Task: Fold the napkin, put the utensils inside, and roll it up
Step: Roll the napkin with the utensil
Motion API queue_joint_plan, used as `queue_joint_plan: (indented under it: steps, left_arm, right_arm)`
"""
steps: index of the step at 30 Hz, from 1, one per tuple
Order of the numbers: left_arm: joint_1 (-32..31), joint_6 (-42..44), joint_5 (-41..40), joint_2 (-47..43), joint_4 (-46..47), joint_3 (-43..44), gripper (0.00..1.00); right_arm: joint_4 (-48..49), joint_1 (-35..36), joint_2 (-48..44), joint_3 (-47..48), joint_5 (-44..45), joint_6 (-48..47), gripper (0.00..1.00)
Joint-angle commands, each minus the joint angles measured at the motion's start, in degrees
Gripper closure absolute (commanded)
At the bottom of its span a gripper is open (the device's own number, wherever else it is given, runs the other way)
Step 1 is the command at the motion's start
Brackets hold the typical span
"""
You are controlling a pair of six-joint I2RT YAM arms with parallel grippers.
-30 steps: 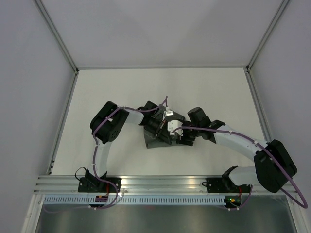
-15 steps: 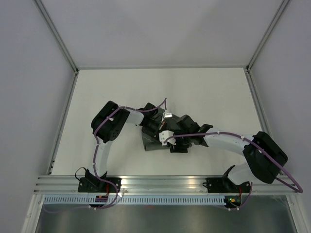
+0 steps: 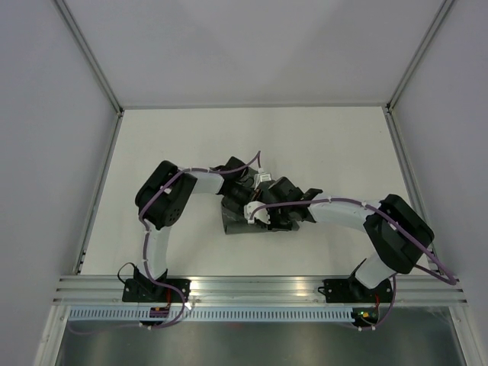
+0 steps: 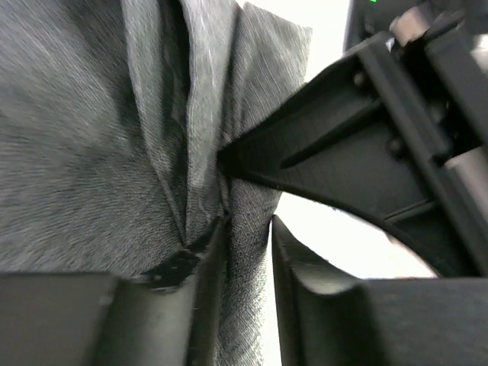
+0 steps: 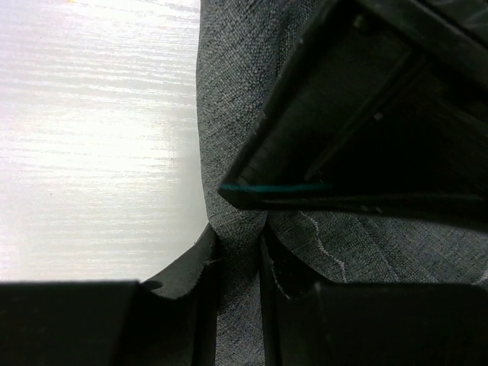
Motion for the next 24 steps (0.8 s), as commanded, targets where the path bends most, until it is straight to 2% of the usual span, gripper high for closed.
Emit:
queue_joint_plan:
  steps: [1,2,4,13,16,24]
  left_arm:
    - [0.77,0.02,-12.77,-6.33,1.76,1.0,0.63]
    - [0.86,-0.07,-16.96,-7.38,2.19,1.87,0.61]
    - [1.39,-2.79,-19.37,-10.19,2.98,2.4,0.58]
    - [4.2,-10.88,-51.49,-22.84,5.71,3.81,0.51]
    - [5.26,-12.9,-58.98,-28.02,5.63,3.46,0.49]
    - [4.91,-12.38,-68.41,-42.8,8.26,-2.07,0.47]
  right_arm:
    - [-7.54,0.22,5.18,1.41,1.12,3.47,0.86]
    - [-8.78,0.14,5.97,2.03,0.68,3.83,0.87]
    - [-11.06,-0.04,7.9,3.35,-0.72,5.4,0.87]
    - [-21.16,-3.82,17.13,12.83,-6.26,6.03,0.89]
    - [-25.57,-4.34,21.09,17.49,-7.49,4.8,0.89]
    - [-39.36,-7.85,34.61,33.03,-12.76,-0.47,0.89]
